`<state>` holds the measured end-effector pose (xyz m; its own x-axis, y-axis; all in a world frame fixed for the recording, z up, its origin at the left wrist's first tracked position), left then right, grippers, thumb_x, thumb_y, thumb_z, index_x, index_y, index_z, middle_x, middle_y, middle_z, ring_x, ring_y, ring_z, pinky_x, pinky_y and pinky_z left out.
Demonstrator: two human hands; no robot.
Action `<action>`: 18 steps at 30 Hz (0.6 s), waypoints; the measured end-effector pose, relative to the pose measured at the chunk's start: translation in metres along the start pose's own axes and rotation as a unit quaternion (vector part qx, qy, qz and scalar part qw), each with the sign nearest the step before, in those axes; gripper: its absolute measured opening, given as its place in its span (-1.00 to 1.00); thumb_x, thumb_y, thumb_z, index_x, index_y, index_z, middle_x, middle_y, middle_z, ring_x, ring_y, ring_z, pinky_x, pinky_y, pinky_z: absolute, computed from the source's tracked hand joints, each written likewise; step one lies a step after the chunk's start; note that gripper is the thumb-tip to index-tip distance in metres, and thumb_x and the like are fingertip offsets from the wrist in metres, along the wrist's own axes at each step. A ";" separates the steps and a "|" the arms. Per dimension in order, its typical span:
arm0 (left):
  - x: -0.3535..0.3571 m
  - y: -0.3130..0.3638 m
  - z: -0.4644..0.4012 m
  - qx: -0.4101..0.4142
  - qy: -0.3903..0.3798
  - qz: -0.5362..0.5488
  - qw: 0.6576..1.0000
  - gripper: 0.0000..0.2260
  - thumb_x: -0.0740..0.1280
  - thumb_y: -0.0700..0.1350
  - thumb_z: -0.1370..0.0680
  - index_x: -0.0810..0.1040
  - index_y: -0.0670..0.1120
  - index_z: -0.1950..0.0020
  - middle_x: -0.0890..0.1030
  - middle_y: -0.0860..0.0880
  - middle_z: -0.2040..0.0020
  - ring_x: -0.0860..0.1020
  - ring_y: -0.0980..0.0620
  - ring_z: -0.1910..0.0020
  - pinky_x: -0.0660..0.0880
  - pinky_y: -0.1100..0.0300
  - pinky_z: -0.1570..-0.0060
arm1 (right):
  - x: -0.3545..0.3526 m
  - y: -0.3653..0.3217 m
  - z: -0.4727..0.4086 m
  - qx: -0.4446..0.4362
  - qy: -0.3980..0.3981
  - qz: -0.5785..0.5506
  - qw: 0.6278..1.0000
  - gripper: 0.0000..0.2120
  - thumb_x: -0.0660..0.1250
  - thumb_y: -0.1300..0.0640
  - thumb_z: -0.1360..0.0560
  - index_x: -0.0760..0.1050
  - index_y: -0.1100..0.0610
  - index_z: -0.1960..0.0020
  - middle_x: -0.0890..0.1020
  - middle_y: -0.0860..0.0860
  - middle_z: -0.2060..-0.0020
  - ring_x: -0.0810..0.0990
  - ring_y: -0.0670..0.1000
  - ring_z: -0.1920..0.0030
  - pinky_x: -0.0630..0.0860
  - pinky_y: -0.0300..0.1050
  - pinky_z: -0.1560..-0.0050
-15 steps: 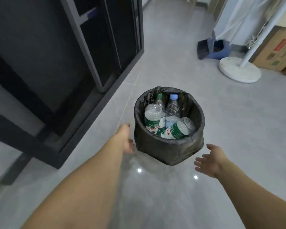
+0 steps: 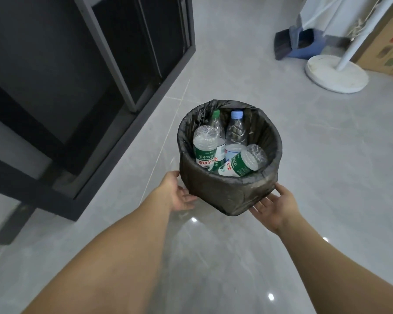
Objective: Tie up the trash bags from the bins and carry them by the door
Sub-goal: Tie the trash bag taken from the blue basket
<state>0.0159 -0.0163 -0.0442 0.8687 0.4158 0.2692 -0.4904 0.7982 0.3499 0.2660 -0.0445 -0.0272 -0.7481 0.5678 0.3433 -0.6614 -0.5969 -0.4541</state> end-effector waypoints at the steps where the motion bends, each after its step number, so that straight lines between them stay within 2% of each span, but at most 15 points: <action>1: -0.002 -0.001 0.000 -0.001 0.003 -0.001 1.000 -0.34 0.11 0.11 -0.57 0.03 -0.25 -0.54 0.54 -0.19 -0.27 0.57 -0.22 -0.15 0.22 -0.26 -0.34 | 0.000 0.001 0.000 -0.005 -0.001 -0.008 1.000 -0.56 0.18 -0.08 -0.56 0.45 0.19 -0.29 0.62 0.11 -0.17 0.61 0.14 -0.11 0.50 0.10 -0.18; 3: -0.007 -0.002 0.000 -0.002 0.005 -0.014 1.000 -0.42 0.14 0.04 -0.55 0.19 -0.27 -0.47 0.60 -0.13 -0.07 0.60 -0.15 -0.02 0.32 -0.28 -0.25 | -0.001 0.000 0.001 -0.015 -0.005 -0.018 1.000 -0.54 0.16 -0.10 -0.57 0.44 0.19 -0.31 0.62 0.11 -0.17 0.60 0.14 -0.13 0.51 0.09 -0.14; 5: -0.013 0.000 0.002 0.006 0.005 -0.023 1.000 -0.55 0.16 -0.02 -0.55 0.35 -0.26 -0.35 0.52 -0.08 0.25 0.56 -0.07 0.17 0.43 -0.28 -0.11 | 0.001 -0.002 0.007 -0.028 -0.004 -0.014 0.999 -0.55 0.16 -0.10 -0.57 0.45 0.18 -0.31 0.63 0.12 -0.16 0.60 0.13 -0.12 0.51 0.07 -0.10; 8: -0.013 0.012 0.015 0.039 0.004 -0.018 0.999 -0.81 0.16 -0.14 -0.57 0.46 -0.20 -0.09 0.43 -0.08 0.43 0.49 -0.05 0.29 0.52 -0.25 0.15 | 0.007 -0.008 0.020 -0.059 -0.004 0.006 0.998 -0.63 0.17 -0.05 -0.58 0.48 0.13 -0.27 0.65 0.09 -0.10 0.62 0.10 -0.09 0.54 0.03 -0.03; 11: 0.000 0.021 0.039 0.068 -0.007 -0.021 0.997 -0.87 0.14 -0.23 -0.57 0.47 -0.16 0.02 0.53 -0.14 0.22 0.54 -0.09 0.15 0.50 -0.24 0.21 | 0.007 -0.015 0.036 -0.093 0.014 0.022 0.995 -0.72 0.20 0.06 -0.58 0.50 0.14 -0.22 0.66 0.07 -0.04 0.62 0.08 -0.03 0.55 -0.05 0.07; 15: 0.004 0.020 0.071 0.075 -0.026 -0.040 0.996 -0.79 0.08 -0.23 -0.61 0.46 -0.17 -0.14 0.56 -0.19 0.02 0.54 -0.16 -0.09 0.41 -0.24 -0.06 | 0.009 -0.020 0.057 -0.103 0.049 0.034 0.993 -0.86 0.20 0.19 -0.57 0.51 0.20 -0.01 0.64 0.07 0.19 0.61 0.03 0.22 0.52 -0.10 0.25; 18: -0.001 0.027 0.089 0.102 -0.022 -0.037 0.994 -0.80 0.08 -0.19 -0.62 0.42 -0.13 -0.18 0.59 -0.14 0.01 0.53 -0.10 -0.20 0.41 -0.17 -0.07 | 0.014 -0.025 0.069 -0.113 0.058 0.058 0.990 -0.85 0.21 0.20 -0.57 0.47 0.16 0.17 0.58 0.04 0.31 0.54 -0.02 0.34 0.48 -0.14 0.33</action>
<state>-0.0040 -0.0339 0.0453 0.9014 0.3357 0.2736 -0.4328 0.7193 0.5434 0.2686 -0.0604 0.0459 -0.7991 0.5712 0.1878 -0.5327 -0.5277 -0.6616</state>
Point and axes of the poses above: each hand's wrist, its own z-axis away from the middle knuckle, its own x-axis out of the palm, y = z × x, the point moved 1 cm from there along -z, towards the middle knuckle
